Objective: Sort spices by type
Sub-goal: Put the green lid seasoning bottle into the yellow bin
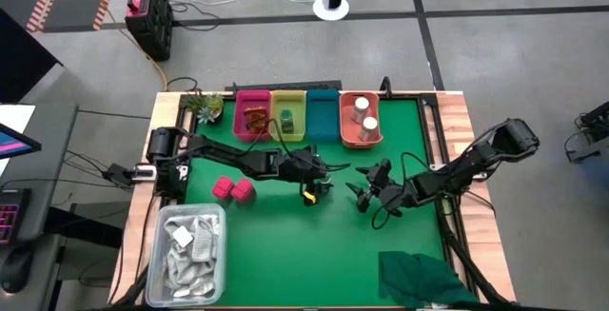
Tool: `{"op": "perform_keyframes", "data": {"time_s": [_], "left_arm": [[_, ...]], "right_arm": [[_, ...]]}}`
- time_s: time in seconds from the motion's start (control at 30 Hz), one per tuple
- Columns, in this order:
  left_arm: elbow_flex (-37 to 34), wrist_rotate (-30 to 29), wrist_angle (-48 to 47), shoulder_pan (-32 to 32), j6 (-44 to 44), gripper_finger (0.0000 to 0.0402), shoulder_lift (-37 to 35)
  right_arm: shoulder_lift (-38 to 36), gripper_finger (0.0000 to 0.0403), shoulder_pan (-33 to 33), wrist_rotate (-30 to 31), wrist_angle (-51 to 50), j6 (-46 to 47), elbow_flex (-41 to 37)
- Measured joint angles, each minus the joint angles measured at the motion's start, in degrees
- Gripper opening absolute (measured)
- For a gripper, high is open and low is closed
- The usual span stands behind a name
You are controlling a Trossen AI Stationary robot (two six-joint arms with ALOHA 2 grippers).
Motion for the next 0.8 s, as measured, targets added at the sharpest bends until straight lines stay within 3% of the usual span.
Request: {"op": "perform_keyframes", "data": {"time_s": [0.23,0.4,0.6,0.8], "left_arm": [[-0.05,1.24,-1.62,1.84,0.23,0.0192,-1.34],[-0.1,1.97,-2.5,5.6,1.51,0.0192,-9.78],[0.02,2.21,-5.93,14.43,0.77,0.0192,-19.65],[0.13,1.97,-6.1,26.51,-1.43,0.0192,-20.52]], "right_arm": [[0.0,0.0317,0.02,-0.12,0.04,0.02,0.0],[0.0,0.0317,0.02,-1.51,0.54,0.31,0.0],[0.0,0.0317,0.02,-1.7,0.66,0.48,0.02],[0.0,0.0317,-0.02,-2.17,3.32,-0.44,0.02]]}}
